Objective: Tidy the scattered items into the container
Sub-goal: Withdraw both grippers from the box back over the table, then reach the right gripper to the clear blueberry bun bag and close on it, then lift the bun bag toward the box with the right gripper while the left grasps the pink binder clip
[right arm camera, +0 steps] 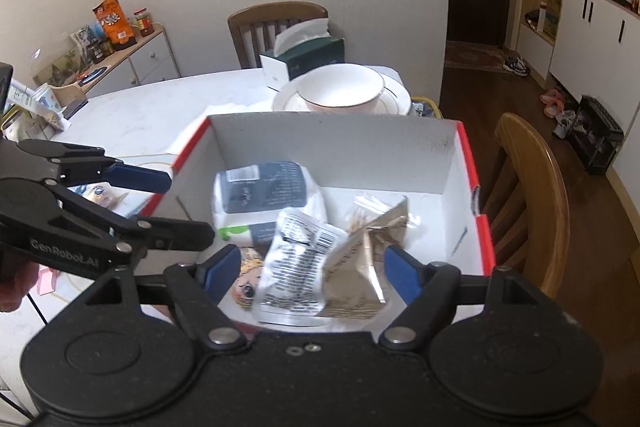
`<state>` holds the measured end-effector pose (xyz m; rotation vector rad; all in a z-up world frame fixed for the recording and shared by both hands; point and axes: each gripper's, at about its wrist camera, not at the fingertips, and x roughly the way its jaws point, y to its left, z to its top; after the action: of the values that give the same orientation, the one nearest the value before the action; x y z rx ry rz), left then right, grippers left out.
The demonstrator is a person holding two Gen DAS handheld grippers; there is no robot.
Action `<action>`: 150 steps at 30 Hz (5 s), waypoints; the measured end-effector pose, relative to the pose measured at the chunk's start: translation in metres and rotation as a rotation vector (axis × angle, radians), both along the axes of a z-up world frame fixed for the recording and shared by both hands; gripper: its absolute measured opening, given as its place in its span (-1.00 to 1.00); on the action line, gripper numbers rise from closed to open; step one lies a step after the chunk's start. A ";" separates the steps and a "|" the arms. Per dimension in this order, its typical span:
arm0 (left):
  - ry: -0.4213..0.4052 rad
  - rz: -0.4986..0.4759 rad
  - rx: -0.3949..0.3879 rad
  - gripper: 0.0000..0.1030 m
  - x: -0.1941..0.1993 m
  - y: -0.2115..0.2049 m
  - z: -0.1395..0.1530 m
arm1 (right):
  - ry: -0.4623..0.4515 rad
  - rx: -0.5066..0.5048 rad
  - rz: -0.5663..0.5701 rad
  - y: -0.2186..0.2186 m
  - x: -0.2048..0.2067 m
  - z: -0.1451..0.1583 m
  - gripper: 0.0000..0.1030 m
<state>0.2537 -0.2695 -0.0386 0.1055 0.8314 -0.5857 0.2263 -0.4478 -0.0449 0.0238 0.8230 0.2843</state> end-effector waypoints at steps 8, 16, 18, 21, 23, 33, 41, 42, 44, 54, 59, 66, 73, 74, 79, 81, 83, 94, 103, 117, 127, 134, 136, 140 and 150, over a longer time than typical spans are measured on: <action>-0.045 0.016 -0.022 0.57 -0.026 0.048 0.012 | -0.022 0.013 -0.020 0.038 -0.012 0.011 0.59; -0.035 0.030 -0.053 0.60 -0.048 0.111 0.013 | -0.028 0.022 -0.019 0.089 -0.020 0.017 0.65; -0.038 0.036 -0.055 0.67 -0.053 0.127 0.012 | -0.026 0.029 -0.017 0.103 -0.022 0.018 0.66; -0.044 0.048 -0.045 0.72 -0.060 0.151 0.008 | -0.025 0.033 -0.014 0.127 -0.021 0.018 0.67; -0.048 0.061 -0.041 0.83 -0.063 0.167 0.005 | -0.023 0.038 -0.009 0.144 -0.019 0.018 0.68; -0.047 0.132 -0.013 0.94 -0.069 0.243 -0.016 | -0.007 0.034 0.003 0.229 0.002 0.011 0.79; -0.019 0.160 0.019 0.94 -0.061 0.278 -0.042 | 0.030 0.002 0.016 0.287 0.027 -0.006 0.87; -0.012 0.164 0.025 0.94 -0.060 0.281 -0.046 | 0.038 -0.009 0.016 0.293 0.031 -0.010 0.87; 0.002 0.170 0.033 0.94 -0.057 0.284 -0.055 | 0.059 -0.013 0.014 0.305 0.038 -0.018 0.87; 0.035 0.191 0.019 0.94 -0.051 0.290 -0.079 | 0.118 -0.026 0.009 0.346 0.077 -0.039 0.87; 0.049 0.198 0.016 0.94 -0.049 0.291 -0.086 | 0.151 -0.005 -0.007 0.358 0.090 -0.051 0.87; 0.034 0.192 0.024 0.94 -0.049 0.287 -0.091 | 0.212 0.001 -0.007 0.371 0.107 -0.068 0.87; 0.024 0.180 0.046 0.94 -0.051 0.280 -0.099 | 0.254 -0.009 0.002 0.381 0.117 -0.080 0.87; 0.021 0.177 0.050 0.94 -0.051 0.279 -0.100 | 0.260 -0.010 0.005 0.382 0.118 -0.082 0.87; -0.013 0.159 0.089 0.93 -0.053 0.271 -0.104 | 0.277 -0.020 0.018 0.388 0.121 -0.087 0.86; -0.030 0.167 0.099 0.93 -0.053 0.269 -0.104 | 0.284 -0.022 0.020 0.389 0.123 -0.089 0.86; -0.032 0.166 0.097 0.92 -0.052 0.269 -0.105 | 0.289 -0.030 0.018 0.389 0.124 -0.092 0.85; -0.035 0.135 0.123 0.36 -0.048 0.260 -0.112 | 0.313 -0.039 0.050 0.395 0.124 -0.099 0.60; -0.047 0.138 0.132 0.06 -0.044 0.257 -0.112 | 0.322 -0.024 0.070 0.393 0.123 -0.097 0.28; -0.042 0.147 0.108 0.03 -0.040 0.255 -0.113 | 0.289 0.020 0.041 0.368 0.119 -0.084 0.01; -0.035 0.197 0.069 0.03 -0.041 0.273 -0.106 | 0.237 -0.002 0.047 0.344 0.105 -0.055 0.00; -0.028 0.228 0.057 0.02 -0.042 0.288 -0.101 | 0.231 -0.007 0.054 0.324 0.083 -0.043 0.00; -0.028 0.234 0.052 0.01 -0.043 0.290 -0.099 | 0.231 -0.004 0.051 0.317 0.078 -0.040 0.00; -0.026 0.237 0.049 -0.13 -0.042 0.292 -0.098 | 0.230 -0.003 0.041 0.306 0.067 -0.036 0.00; -0.027 0.276 0.022 -0.14 -0.047 0.299 -0.092 | 0.222 0.000 0.027 0.286 0.044 -0.029 0.00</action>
<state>0.2069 0.0299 -0.1303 0.0182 0.8097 -0.3150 0.2702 -0.1614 -0.0736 0.0449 1.0441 0.3106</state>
